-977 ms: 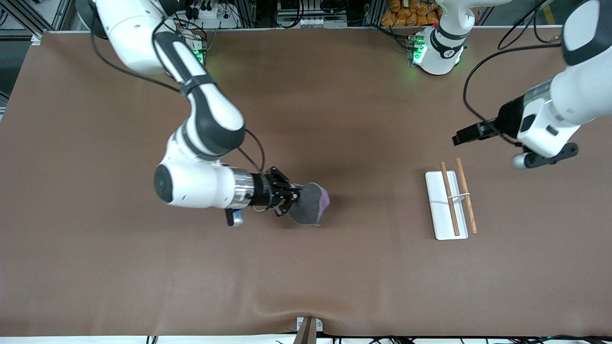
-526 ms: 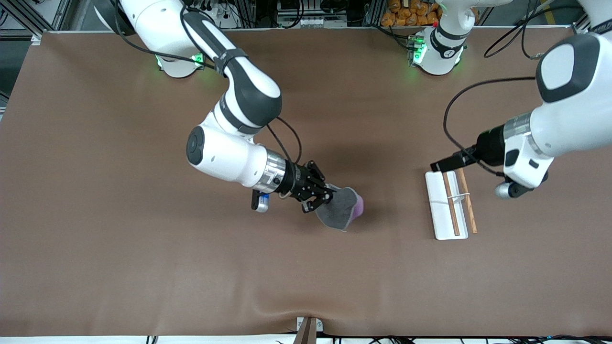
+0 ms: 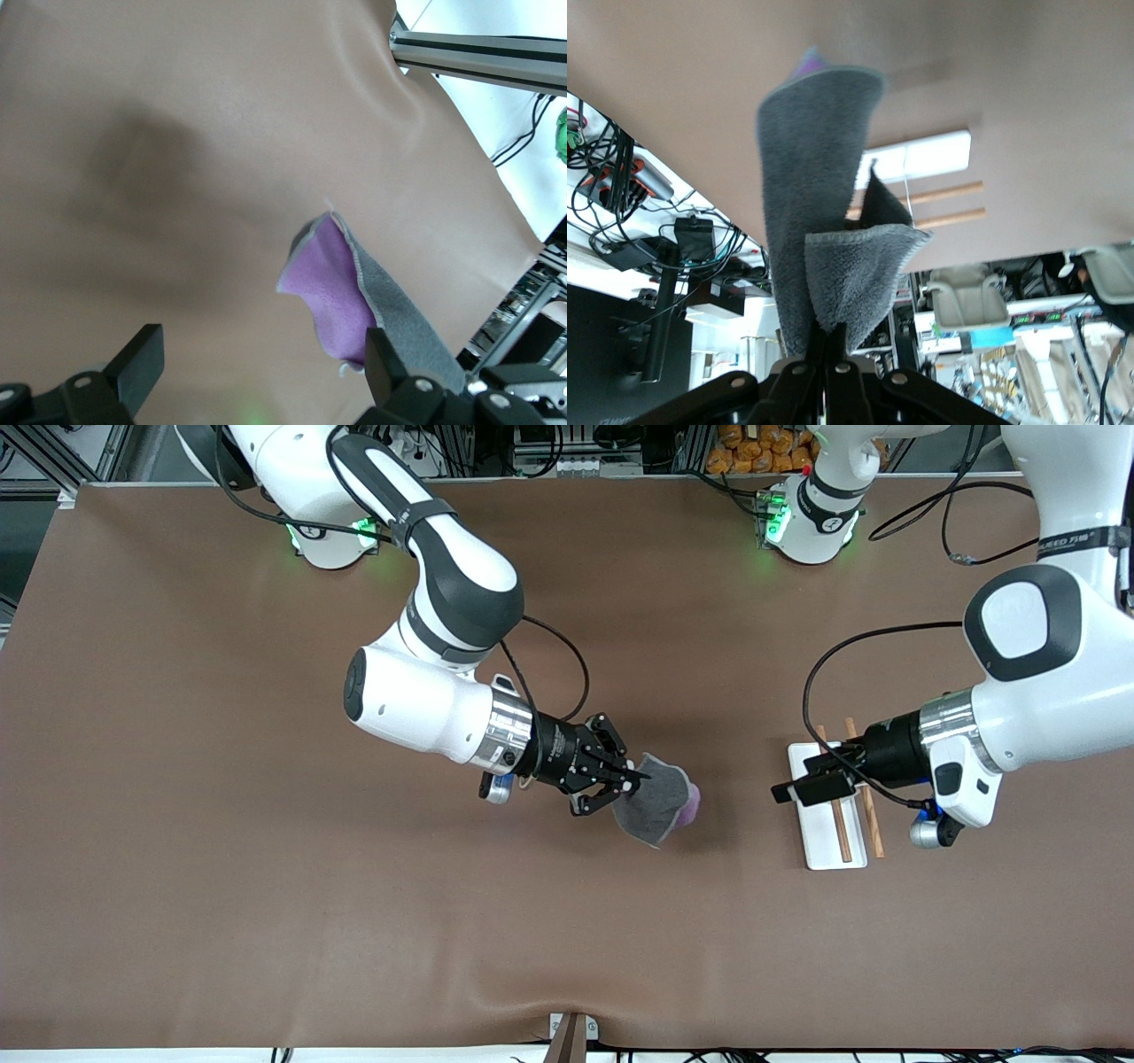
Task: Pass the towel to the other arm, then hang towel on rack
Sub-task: 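Grasp the towel's hanging edge with the left gripper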
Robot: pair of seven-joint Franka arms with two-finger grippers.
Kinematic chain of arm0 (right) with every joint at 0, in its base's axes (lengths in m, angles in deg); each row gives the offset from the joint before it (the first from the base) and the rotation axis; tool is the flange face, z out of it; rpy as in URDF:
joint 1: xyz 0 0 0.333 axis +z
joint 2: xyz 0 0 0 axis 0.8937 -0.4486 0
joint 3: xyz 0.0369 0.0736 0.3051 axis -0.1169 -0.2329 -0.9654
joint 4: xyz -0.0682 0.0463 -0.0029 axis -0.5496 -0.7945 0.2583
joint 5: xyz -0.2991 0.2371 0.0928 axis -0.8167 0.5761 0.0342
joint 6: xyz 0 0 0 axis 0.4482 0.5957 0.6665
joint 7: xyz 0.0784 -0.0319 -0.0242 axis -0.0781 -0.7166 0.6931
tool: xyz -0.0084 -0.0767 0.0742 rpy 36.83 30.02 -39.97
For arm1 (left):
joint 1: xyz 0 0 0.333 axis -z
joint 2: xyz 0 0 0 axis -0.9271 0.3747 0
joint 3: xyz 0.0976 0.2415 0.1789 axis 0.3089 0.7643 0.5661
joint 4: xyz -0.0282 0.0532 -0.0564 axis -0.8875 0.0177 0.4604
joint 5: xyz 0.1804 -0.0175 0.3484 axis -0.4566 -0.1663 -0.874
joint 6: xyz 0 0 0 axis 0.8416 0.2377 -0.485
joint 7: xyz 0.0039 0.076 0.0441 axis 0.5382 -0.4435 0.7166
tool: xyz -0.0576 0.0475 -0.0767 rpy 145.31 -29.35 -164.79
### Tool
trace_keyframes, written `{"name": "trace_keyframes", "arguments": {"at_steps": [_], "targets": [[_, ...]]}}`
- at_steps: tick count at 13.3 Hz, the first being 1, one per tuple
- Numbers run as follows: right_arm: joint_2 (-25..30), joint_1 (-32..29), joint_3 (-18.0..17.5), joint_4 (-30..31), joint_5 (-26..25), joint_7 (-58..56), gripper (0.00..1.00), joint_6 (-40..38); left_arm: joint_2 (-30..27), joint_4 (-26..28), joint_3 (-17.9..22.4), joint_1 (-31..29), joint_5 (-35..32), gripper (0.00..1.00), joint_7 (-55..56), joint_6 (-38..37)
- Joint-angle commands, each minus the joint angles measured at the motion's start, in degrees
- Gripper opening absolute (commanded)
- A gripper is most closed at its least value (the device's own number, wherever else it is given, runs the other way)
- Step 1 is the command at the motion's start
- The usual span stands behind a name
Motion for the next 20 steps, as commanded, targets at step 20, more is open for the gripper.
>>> {"name": "trace_keyframes", "arguments": {"at_steps": [20], "targets": [[0.7,0.7,1.5,-0.3,1.0,2.9,0.00,0.5,13.6,-2.6,0.0,5.6,17.6,0.84,-11.7,10.8]]}}
